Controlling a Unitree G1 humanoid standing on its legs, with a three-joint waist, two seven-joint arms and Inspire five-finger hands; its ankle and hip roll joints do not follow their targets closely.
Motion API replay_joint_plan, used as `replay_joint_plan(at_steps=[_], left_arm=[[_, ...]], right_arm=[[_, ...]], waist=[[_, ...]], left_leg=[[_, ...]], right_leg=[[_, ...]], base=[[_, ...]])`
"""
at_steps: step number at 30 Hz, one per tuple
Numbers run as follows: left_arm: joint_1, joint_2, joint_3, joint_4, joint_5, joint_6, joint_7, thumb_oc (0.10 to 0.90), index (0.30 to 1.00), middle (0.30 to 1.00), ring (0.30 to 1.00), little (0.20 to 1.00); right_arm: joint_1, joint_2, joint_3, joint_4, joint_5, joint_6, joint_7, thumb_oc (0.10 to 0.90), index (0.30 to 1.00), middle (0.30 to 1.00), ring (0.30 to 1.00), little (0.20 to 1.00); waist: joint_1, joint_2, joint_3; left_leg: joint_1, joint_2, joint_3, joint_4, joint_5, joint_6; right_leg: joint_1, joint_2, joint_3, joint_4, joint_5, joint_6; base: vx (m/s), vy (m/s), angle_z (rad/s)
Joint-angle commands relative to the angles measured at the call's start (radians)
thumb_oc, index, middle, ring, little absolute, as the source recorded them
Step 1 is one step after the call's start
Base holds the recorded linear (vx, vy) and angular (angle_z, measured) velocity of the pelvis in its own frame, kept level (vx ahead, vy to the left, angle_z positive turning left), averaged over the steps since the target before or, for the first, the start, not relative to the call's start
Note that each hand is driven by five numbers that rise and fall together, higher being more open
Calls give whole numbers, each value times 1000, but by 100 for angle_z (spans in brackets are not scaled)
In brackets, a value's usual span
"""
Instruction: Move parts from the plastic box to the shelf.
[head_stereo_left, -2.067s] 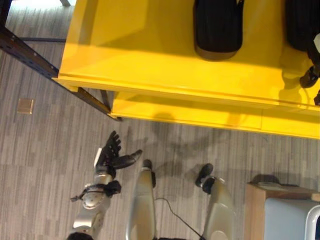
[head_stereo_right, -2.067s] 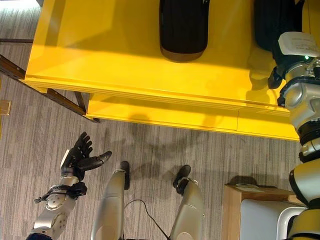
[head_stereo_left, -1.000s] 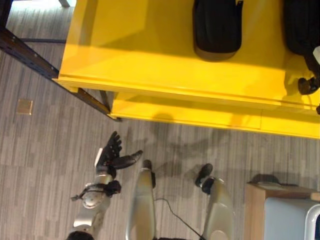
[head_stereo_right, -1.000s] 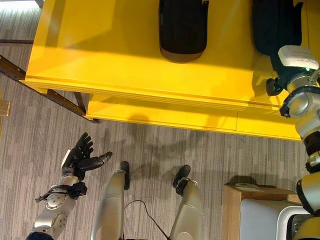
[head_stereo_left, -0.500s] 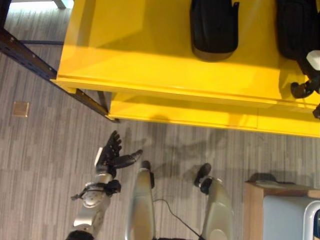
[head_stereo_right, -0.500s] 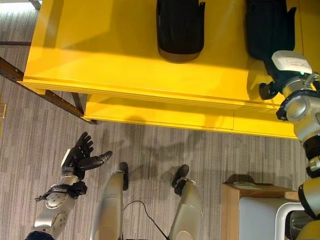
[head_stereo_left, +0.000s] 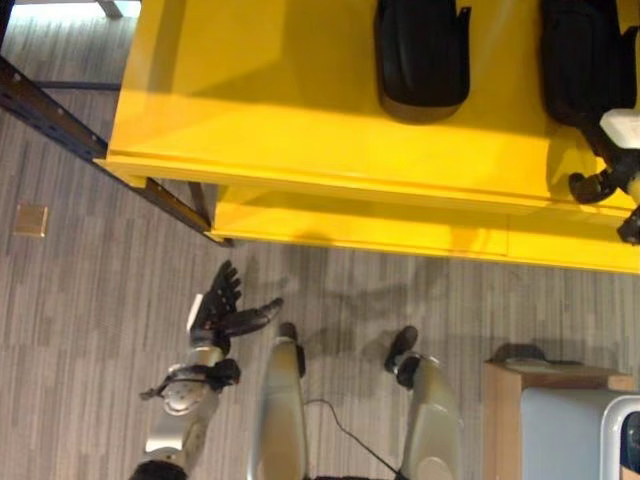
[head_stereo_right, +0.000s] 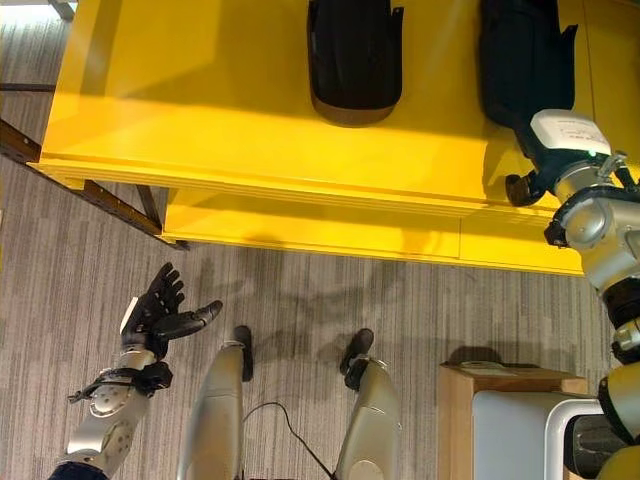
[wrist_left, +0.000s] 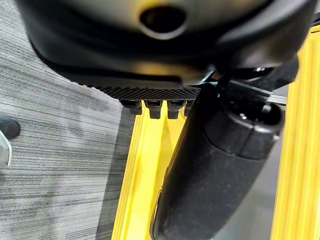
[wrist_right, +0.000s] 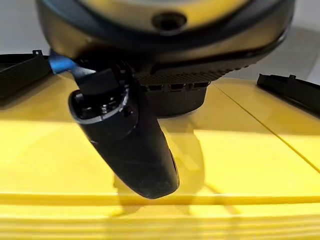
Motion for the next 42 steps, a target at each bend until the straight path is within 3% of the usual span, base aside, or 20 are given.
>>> replay_joint_plan(at_steps=[1, 42], left_arm=[[17, 45, 33, -64, 0, -83, -15, 900, 1000, 1000, 1000, 1000], [35, 38, 69, -65, 12, -82, -13, 900, 1000, 1000, 1000, 1000]], right_arm=[[6, -42, -41, 0, 18, -8, 1, 900, 1000, 1000, 1000, 1000], [259, -27, -252, -104, 37, -16, -1, 900, 1000, 1000, 1000, 1000]], waist=[[10, -19, -60], [-13, -33, -62]], left_leg=[[-13, 40, -23, -77, 105, -45], [-18, 49, -20, -56, 93, -41]], right_leg=[[22, -12, 28, 179, -115, 43], [13, -4, 40, 188, -116, 45]], base=[[0, 0, 0], [-1, 0, 0]])
